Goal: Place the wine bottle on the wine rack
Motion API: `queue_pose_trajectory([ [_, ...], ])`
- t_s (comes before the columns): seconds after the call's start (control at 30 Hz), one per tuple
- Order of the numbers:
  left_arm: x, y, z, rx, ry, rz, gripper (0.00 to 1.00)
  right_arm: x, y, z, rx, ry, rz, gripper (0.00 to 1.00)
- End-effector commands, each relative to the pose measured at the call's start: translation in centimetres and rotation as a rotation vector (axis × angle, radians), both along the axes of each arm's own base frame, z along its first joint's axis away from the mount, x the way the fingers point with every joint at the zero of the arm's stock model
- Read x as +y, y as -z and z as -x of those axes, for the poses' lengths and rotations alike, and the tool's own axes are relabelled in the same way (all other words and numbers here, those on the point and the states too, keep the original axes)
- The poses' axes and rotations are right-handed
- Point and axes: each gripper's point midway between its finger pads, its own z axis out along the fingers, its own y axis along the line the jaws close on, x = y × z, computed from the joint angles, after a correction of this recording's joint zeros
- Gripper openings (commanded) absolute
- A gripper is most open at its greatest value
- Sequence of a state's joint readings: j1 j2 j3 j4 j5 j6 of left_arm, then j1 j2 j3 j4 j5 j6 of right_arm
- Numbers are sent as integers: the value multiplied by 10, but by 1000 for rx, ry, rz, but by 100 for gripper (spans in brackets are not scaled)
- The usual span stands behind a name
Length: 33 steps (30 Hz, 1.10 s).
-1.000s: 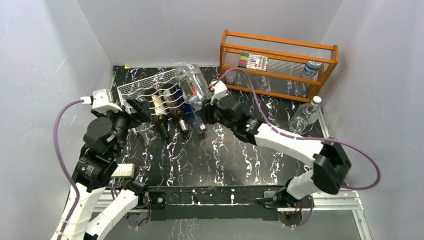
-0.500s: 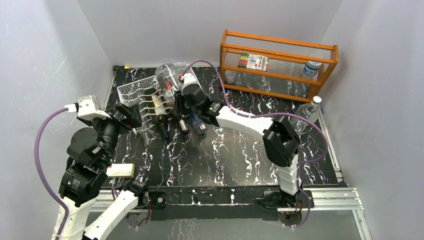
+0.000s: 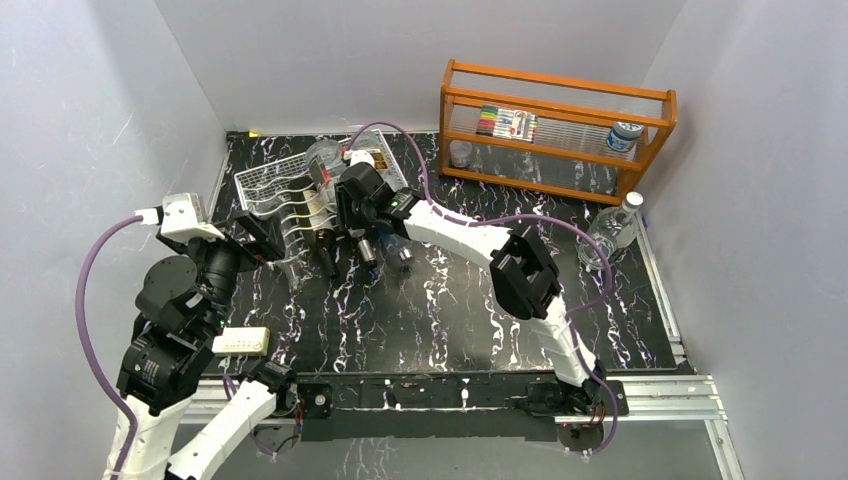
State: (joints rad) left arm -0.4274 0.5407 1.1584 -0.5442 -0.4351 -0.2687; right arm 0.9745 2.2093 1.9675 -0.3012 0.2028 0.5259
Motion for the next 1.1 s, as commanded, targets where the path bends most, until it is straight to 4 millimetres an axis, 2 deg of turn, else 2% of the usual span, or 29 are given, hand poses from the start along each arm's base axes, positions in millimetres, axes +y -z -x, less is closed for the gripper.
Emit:
queue_pose_trajectory([
  [0.0, 4, -4, 6, -12, -4, -12, 98, 18, -146, -42, -221, 85, -340, 0],
  [0.07, 4, -3, 6, -9, -3, -12, 98, 20, -143, -45, -214, 79, -340, 2],
  [0.2, 6, -2, 7, -5, -10, -24, 98, 25, -136, -48, -199, 69, -320, 19],
  [0.3, 8, -4, 8, -9, -14, -26, 98, 26, -128, -51, -191, 70, -308, 27],
  [0.5, 7, -1, 7, 0, -14, -30, 98, 25, -120, -54, -176, 73, -296, 34],
  [0.87, 6, 0, 6, 6, -9, -29, 98, 25, -117, -54, -173, 59, -288, 67],
  [1.07, 6, 0, 6, 8, -9, -32, 98, 21, -122, -52, -175, 60, -284, 71],
])
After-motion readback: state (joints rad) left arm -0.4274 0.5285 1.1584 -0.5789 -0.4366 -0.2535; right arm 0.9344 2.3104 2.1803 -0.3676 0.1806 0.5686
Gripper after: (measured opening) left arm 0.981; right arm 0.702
